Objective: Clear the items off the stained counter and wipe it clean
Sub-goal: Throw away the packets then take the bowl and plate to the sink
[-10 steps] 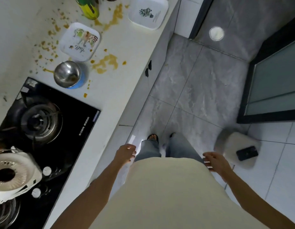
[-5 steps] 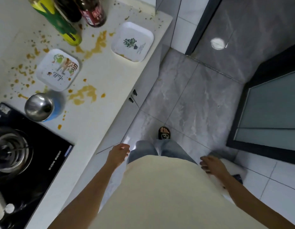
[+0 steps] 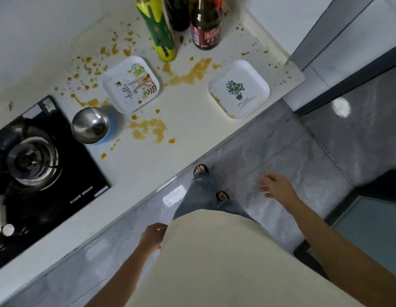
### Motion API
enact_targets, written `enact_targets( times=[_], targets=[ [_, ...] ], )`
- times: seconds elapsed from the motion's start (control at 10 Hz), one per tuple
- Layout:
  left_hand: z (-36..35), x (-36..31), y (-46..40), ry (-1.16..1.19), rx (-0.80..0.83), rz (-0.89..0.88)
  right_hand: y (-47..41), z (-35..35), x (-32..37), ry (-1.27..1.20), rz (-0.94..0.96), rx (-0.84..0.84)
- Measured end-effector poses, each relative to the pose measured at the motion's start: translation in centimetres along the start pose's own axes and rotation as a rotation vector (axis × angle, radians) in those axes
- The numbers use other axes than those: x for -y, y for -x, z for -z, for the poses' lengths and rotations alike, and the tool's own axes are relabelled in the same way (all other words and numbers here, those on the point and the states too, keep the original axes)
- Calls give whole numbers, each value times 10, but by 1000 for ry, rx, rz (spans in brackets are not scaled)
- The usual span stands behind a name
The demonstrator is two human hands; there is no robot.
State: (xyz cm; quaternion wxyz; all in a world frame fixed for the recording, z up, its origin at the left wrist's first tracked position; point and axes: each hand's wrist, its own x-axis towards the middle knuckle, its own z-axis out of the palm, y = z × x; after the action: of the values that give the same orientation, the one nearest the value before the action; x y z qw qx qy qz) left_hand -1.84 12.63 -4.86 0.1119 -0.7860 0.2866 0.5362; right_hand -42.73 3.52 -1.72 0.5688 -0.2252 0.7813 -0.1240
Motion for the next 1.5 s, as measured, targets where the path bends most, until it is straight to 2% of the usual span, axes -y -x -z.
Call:
enact_targets(
  times=[0.1,0.3,0.4,0.5,0.6,0.7,0.8,0.9,1.1,1.3,1.5],
  targets=[
    [11,-37,10,-142,22,-67,-14,4,21,52,1,22],
    [41,-110,11,79,-80,-206,-33,18,62,124,112,3],
    [57,-145,15,130,-92,-275,-42,31,101,185,254,-54],
    [74,-177,10,268,-174,-350,-60,43,151,220,393,-103],
    [99,-208,4,451,-300,-367,-83,49,201,314,552,-158],
    [132,-236,-6,539,-446,-364,-109,48,242,466,681,-248],
    [163,-263,-24,509,-603,-342,-131,42,267,638,706,-302],
    [193,-286,-44,458,-712,-318,-143,34,277,732,654,-323],
    [223,-311,-87,396,-703,-146,-156,23,281,768,561,-385],
    [229,-318,-122,406,-786,33,-171,19,278,792,557,-447],
    [233,-318,-135,371,-813,46,-174,22,276,850,645,-402]
  ],
)
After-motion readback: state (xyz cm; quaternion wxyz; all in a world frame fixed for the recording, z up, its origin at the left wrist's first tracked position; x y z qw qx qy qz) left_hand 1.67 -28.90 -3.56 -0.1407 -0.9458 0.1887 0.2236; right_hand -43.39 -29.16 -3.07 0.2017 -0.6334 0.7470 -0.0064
